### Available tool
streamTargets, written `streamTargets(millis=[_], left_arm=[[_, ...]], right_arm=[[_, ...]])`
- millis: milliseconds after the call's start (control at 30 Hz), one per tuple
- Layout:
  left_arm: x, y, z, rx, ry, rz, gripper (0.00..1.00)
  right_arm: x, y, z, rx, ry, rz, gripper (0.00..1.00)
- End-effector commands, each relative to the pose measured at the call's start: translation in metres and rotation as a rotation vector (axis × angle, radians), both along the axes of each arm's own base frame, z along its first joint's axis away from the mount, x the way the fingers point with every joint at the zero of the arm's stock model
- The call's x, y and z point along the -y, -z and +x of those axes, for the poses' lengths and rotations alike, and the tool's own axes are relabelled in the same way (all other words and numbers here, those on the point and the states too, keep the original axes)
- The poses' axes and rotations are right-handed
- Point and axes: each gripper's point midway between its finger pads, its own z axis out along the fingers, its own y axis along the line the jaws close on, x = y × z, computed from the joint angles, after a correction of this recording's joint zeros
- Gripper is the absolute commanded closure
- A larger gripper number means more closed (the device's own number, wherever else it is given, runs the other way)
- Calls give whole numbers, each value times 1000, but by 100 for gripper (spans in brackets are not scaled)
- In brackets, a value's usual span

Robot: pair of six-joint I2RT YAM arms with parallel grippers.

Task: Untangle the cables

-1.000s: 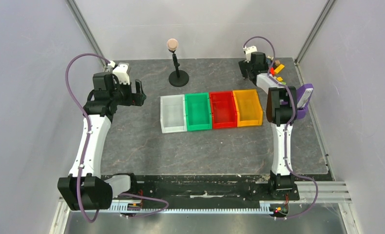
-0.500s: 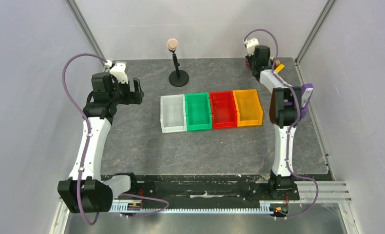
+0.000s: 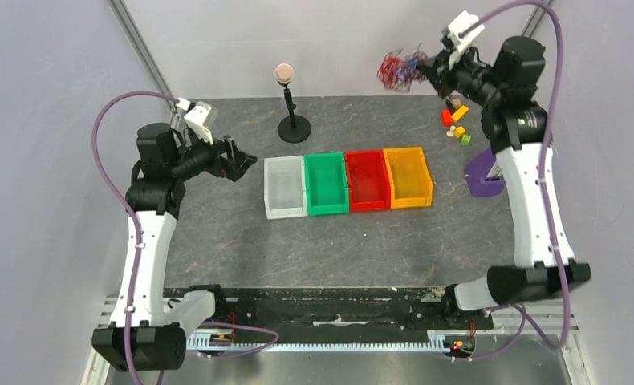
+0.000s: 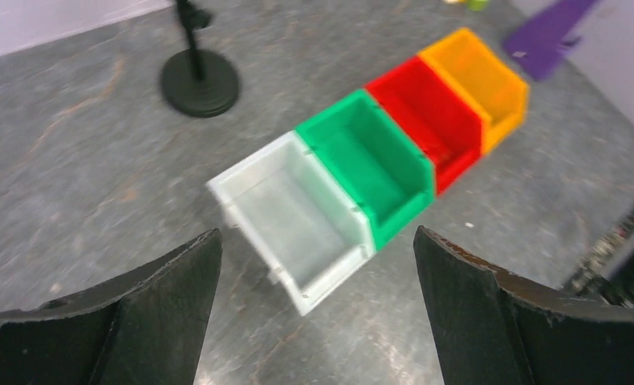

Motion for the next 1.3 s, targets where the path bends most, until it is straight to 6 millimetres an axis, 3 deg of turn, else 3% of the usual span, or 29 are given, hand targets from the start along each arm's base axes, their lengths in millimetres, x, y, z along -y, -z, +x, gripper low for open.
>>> streamTargets(millis=[0, 100, 167, 233, 367, 500, 567, 733, 967, 1067, 1133, 1267], left_arm=[[46, -23, -49, 81, 334, -81, 5], [71, -4, -79, 25, 481, -99, 5], [83, 19, -96, -14, 542, -73, 5], [96, 48, -111, -52, 593, -31, 7], [119, 99, -129, -56, 676, 103, 18], [135, 123, -127, -12, 691, 121, 23], [143, 133, -131, -43, 711, 106, 31], [167, 164, -147, -135, 823, 124, 43], [197, 184, -147, -148, 906, 134, 55], [203, 182, -153, -157, 958, 142, 54], [208, 179, -157, -169, 972, 147, 46], [218, 178, -155, -296, 877, 117, 42]], right_arm=[[-59, 84, -82, -355, -341, 71, 100], [-94, 143, -135, -463, -489, 1, 100], [-117, 188, -173, -540, -584, -46, 100], [-132, 226, -198, -608, -627, -41, 100], [-145, 285, -221, -651, -631, -36, 100], [-142, 333, -225, -715, -594, -58, 100], [-137, 356, -229, -755, -580, -91, 100], [-131, 376, -237, -796, -567, -96, 100], [-129, 385, -237, -820, -554, -104, 100], [-129, 386, -238, -826, -552, -107, 100], [-129, 386, -238, -826, -549, -105, 100], [-130, 386, -239, -840, -549, -91, 100]])
